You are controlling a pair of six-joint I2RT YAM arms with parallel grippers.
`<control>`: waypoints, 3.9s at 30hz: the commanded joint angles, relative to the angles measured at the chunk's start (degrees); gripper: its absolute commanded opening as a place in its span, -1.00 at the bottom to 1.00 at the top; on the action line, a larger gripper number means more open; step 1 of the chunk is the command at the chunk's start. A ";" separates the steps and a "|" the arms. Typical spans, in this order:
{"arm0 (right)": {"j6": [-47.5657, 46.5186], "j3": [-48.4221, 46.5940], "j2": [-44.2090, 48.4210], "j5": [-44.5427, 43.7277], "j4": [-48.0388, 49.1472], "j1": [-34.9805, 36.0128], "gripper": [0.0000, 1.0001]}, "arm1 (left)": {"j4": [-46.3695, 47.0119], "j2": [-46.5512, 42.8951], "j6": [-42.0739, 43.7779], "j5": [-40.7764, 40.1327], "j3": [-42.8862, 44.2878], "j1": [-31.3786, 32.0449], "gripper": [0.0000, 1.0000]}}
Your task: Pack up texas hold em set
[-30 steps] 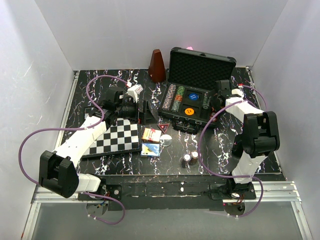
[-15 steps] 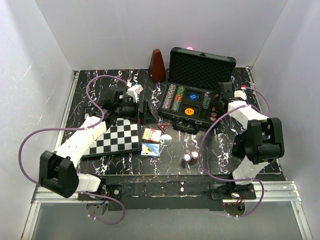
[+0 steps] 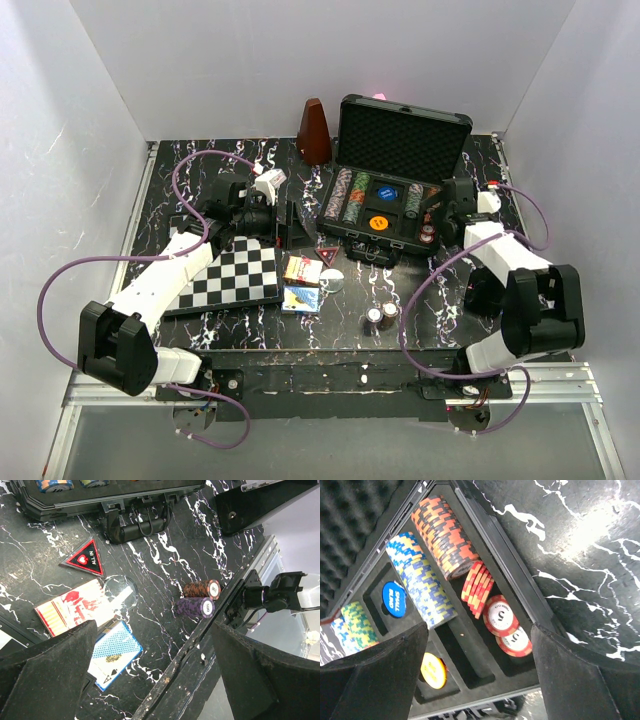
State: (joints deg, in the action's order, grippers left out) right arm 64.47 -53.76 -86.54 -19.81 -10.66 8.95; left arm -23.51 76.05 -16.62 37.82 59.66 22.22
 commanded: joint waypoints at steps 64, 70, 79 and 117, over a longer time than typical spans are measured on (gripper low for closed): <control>-32.03 6.30 51.56 7.07 -34.17 8.63 0.85 | 2.68 27.67 19.26 -29.30 10.57 45.11 -0.87; -33.18 4.45 51.91 7.68 -36.54 8.72 0.96 | 4.43 18.11 18.82 -30.26 5.13 45.11 -1.00; -33.45 6.56 51.21 35.50 -34.18 8.72 0.91 | 11.72 -4.22 24.88 -22.46 -4.46 42.65 -1.00; -12.96 5.95 37.24 44.77 -10.79 34.91 0.40 | 18.41 -16.64 23.83 -18.05 -9.30 40.54 -1.00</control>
State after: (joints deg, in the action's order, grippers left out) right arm 50.96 -46.06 -48.38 25.69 -24.82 43.62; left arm -9.98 62.28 7.46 18.65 49.45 63.02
